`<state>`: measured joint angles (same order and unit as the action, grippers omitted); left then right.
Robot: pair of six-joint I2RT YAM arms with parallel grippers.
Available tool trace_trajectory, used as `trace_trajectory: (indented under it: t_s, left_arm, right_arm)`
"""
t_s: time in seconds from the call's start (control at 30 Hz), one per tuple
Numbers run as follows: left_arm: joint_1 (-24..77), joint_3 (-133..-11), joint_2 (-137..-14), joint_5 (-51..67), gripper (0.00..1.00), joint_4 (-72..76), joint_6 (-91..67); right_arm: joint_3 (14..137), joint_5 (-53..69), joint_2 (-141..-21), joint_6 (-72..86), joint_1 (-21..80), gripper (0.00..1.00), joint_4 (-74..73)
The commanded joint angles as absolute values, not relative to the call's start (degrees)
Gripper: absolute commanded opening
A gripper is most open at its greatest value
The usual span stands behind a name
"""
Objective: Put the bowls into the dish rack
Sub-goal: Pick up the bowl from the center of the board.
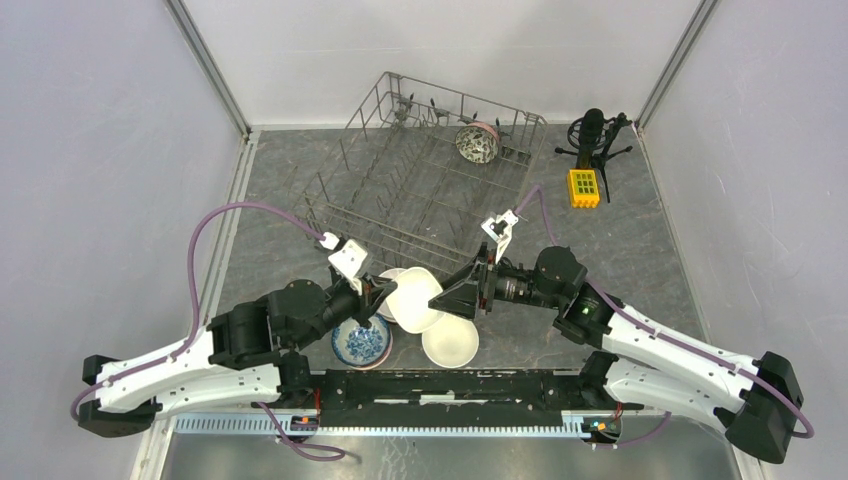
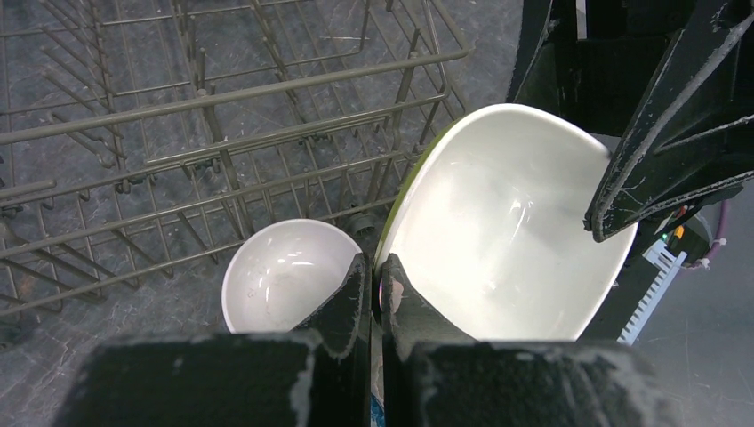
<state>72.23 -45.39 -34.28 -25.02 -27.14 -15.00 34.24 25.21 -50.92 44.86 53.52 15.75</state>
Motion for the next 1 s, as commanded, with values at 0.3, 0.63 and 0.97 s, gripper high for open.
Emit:
trace_trajectory:
  t_s: [0.3,0.63,0.97]
  left_arm:
    - [72.2,-47.2,-33.1,-27.4,0.13,-25.8,-13.0]
    - [72.2,-47.1,-32.7,-28.4,0.31,-26.2,-13.7]
    - [72.2,-47.3,-33.7,-28.8,0.40,-26.6,-14.1]
  right_arm:
    - [34.8,25.7,-50.0,45.2,53.8,0.00,20.5]
    - [35.6,24.5,-49.0,44.6,53.8,0.00,20.1]
    - [35.8,24.6,-49.5,44.6,53.8,0.00,20.8]
